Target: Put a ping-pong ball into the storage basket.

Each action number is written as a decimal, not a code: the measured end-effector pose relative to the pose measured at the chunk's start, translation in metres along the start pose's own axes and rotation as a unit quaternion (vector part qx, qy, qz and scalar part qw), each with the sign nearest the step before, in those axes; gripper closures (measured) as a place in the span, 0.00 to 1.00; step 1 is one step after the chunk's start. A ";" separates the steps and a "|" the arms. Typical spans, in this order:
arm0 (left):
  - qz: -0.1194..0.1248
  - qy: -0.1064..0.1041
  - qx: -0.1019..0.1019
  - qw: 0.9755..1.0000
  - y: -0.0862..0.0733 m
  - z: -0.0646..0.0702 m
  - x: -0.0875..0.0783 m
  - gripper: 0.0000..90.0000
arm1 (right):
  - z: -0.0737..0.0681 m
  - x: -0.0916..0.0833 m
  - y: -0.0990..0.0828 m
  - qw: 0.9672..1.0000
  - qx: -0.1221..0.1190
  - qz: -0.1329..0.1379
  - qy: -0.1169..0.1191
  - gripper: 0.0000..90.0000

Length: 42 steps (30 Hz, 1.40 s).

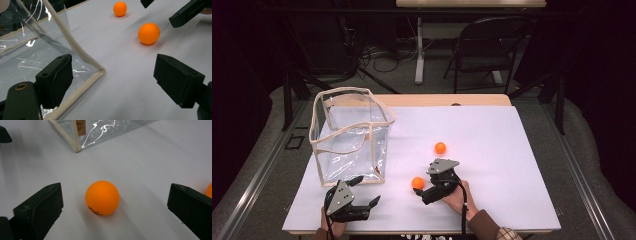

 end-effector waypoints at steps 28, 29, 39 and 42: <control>-0.001 -0.003 -0.001 1.000 -0.001 0.000 0.001 0.18 | -0.010 0.017 -0.006 0.998 -0.023 -0.060 0.007 0.46; -0.001 -0.003 -0.001 1.000 -0.001 0.000 0.001 0.18 | -0.010 0.018 -0.006 0.998 -0.025 -0.061 0.006 0.46; -0.002 -0.003 -0.001 1.000 -0.001 0.000 0.001 0.18 | -0.011 0.021 -0.007 0.997 -0.029 -0.069 -0.001 0.54; -0.002 -0.003 -0.001 1.000 -0.001 0.000 0.001 0.18 | -0.011 0.021 -0.007 0.997 -0.029 -0.069 -0.001 0.54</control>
Point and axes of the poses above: each handheld gripper's, and its own axes: x roughly forward along the jaws, y roughly out of its top, z roughly to its right, the point moved 5 cm from there along x, roughly forward along the jaws
